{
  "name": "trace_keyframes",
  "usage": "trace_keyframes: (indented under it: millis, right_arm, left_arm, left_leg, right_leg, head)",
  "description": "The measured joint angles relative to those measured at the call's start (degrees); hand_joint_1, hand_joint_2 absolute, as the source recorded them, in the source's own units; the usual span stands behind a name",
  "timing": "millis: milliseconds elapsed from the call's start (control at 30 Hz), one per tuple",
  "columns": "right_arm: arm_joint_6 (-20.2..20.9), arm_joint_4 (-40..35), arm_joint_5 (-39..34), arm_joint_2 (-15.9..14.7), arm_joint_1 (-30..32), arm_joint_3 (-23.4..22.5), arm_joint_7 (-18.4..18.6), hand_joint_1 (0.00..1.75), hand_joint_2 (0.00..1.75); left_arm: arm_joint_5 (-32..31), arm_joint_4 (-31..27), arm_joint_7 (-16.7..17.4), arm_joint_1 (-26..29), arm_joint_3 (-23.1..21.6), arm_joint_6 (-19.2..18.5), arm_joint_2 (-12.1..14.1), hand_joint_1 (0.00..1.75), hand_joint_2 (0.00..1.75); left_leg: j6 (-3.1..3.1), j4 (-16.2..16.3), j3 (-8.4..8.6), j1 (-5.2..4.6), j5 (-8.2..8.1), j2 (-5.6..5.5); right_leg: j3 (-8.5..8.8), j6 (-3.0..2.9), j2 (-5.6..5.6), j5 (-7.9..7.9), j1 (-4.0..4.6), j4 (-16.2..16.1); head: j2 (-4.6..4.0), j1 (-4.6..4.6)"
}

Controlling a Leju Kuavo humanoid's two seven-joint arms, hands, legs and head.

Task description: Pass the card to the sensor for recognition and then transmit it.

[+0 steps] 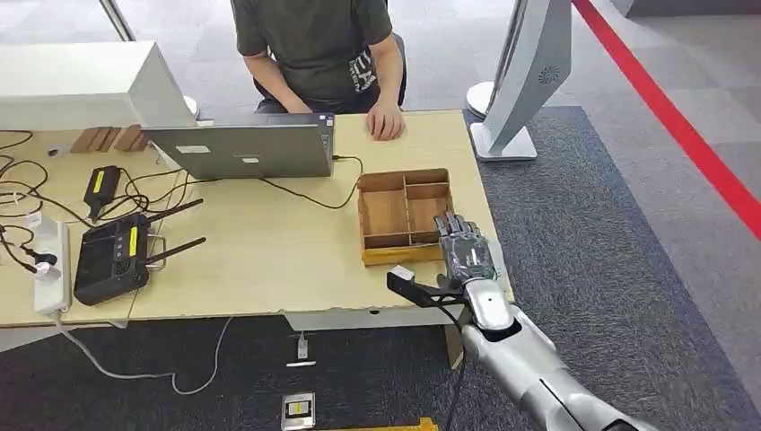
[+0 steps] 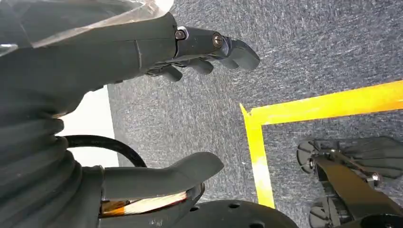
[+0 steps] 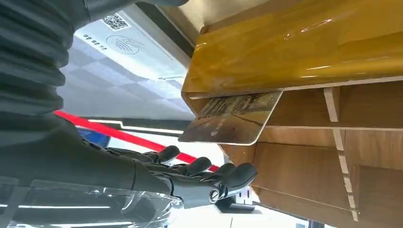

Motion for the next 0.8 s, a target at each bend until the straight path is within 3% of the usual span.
trace_keyframes:
  millis: [800]
  right_arm:
    - [0.2, -2.8, 1.2, -0.7, 0.8, 0.0, 0.4, 0.00, 1.75]
  left_arm:
    - [-0.9, 0.0, -0.5, 0.0, -0.5, -0.2, 0.0, 0.00, 1.75]
  left_leg:
    - [0.00, 0.0, 0.01, 0.00, 0.00, 0.00]
  right_leg:
    - [0.00, 0.00, 0.00, 0.00, 0.00, 0.0]
  head:
    - [0.00, 0.00]
